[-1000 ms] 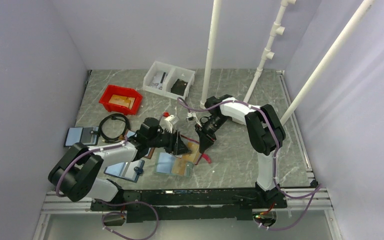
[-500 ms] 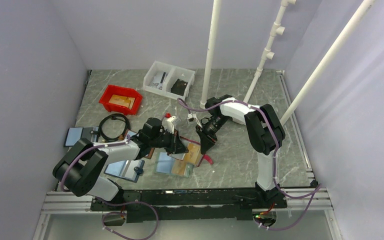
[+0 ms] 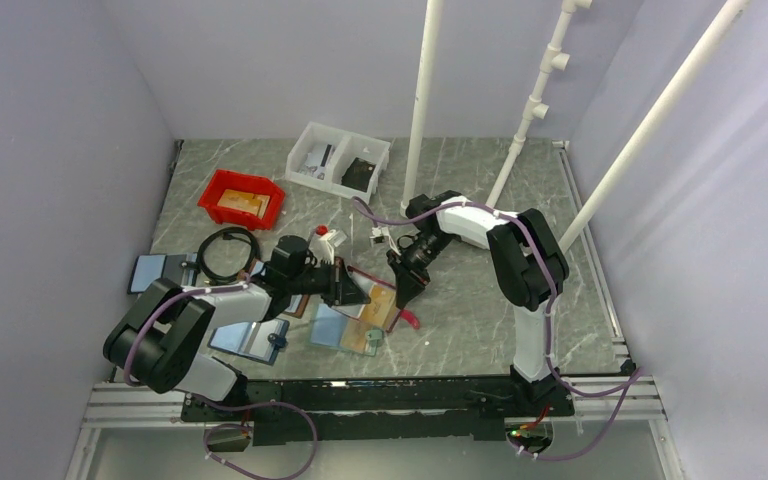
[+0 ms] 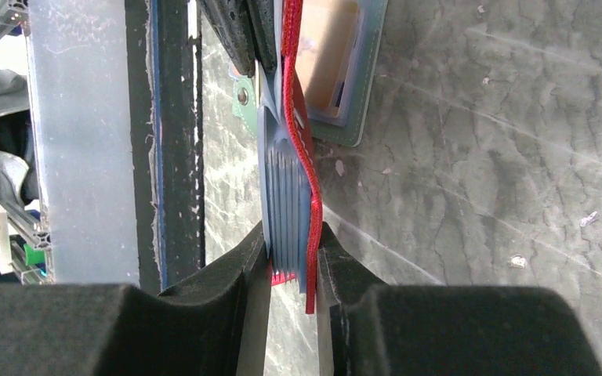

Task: Take the credit cards out of the card holder
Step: Remove the credit card from the card holder, then place the credit card in the storage box.

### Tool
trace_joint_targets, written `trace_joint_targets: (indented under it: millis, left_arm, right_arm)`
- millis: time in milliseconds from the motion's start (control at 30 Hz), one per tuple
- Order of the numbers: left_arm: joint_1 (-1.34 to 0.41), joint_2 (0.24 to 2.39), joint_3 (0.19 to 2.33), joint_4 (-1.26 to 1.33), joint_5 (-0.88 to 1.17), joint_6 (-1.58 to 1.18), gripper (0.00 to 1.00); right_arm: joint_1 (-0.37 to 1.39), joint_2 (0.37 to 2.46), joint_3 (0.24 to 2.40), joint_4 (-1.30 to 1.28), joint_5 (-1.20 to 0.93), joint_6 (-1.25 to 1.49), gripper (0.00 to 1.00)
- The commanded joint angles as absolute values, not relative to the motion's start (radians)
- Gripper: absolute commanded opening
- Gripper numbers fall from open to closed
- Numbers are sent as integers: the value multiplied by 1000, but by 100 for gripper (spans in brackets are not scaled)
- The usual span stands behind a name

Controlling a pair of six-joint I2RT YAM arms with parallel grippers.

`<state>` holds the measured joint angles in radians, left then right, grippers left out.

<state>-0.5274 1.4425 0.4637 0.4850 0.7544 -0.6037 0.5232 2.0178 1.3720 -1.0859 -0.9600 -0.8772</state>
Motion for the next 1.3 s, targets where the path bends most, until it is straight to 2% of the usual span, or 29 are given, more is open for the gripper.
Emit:
trace_joint_targets:
  millis: [0,233,500,667,1167,1267]
  left_arm:
    - [-483,1429,467,602,833,-687,0]
    - [-450,1461,459,692,888,-784,0]
    - [-451,1318,505,381,781,-581,0]
    - [-451,1232,500,283,728,-530,0]
    - [-441,1191,456,333,712,-578,0]
    - [-437,1203,450,378,737,-615,0]
  right_arm:
    - [517,2026,1384,-1097,-908,-900,0]
    - [517,2030,1384,-1097,-899,-900,0]
    - [517,2045,1394,-1109,-903,-897,0]
    - [515,2054,1400,-1116,-904,-899,0]
    - [441,2064,1421,-1145,-852,-891,0]
    - [420,2052,1413,-1118,-814,-860,8]
